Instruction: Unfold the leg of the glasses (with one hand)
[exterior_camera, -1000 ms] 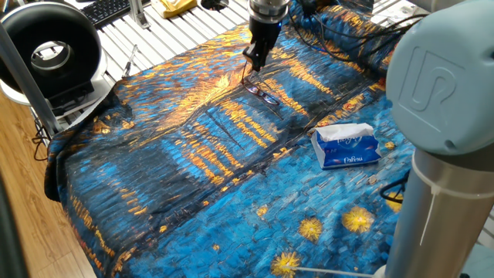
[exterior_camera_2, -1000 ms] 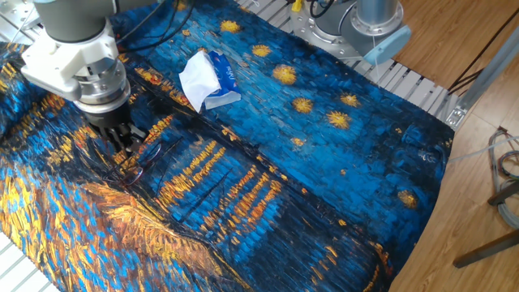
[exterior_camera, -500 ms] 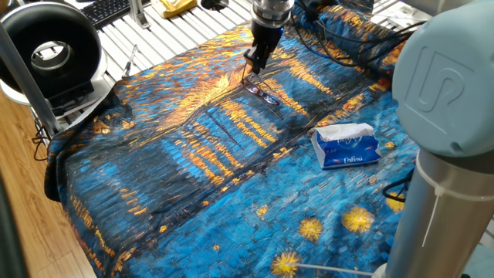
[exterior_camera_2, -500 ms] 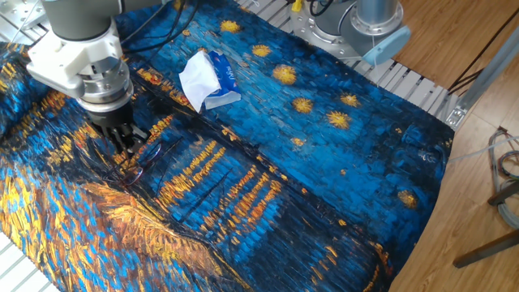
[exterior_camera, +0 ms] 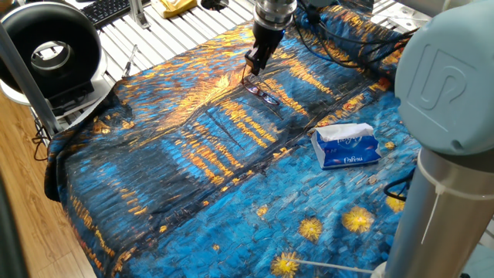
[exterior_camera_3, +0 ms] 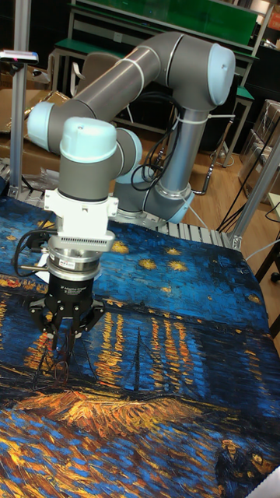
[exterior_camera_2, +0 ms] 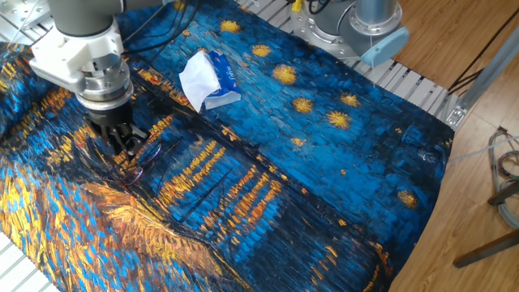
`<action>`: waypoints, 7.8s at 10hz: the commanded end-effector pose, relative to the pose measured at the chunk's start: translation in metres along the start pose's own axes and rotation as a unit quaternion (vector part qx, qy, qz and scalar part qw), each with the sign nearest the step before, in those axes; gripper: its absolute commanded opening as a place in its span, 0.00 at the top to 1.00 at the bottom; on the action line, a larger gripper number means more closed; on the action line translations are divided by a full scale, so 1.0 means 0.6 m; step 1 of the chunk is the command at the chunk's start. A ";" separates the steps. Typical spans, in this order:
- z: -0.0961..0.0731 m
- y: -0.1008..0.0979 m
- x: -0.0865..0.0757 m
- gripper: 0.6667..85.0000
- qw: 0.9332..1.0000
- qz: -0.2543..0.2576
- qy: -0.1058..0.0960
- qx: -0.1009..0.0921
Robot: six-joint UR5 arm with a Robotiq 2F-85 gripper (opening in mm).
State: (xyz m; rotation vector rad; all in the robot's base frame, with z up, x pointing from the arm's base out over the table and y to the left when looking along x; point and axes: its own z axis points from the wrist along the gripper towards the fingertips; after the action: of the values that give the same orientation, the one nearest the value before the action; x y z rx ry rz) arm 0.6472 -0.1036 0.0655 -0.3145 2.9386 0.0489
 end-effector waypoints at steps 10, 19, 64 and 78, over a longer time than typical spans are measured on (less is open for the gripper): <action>0.055 0.003 -0.008 0.63 0.999 0.005 -0.040 -0.007; 0.071 -0.010 -0.007 0.63 0.998 0.002 -0.059 -0.001; 0.081 0.000 0.016 0.67 0.998 0.026 -0.058 0.002; 0.097 -0.004 0.008 0.81 0.996 0.044 -0.078 0.008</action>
State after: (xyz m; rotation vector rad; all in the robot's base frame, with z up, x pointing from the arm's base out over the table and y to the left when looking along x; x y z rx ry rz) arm 0.6511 -0.1022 0.0060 -0.2076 2.8025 0.0522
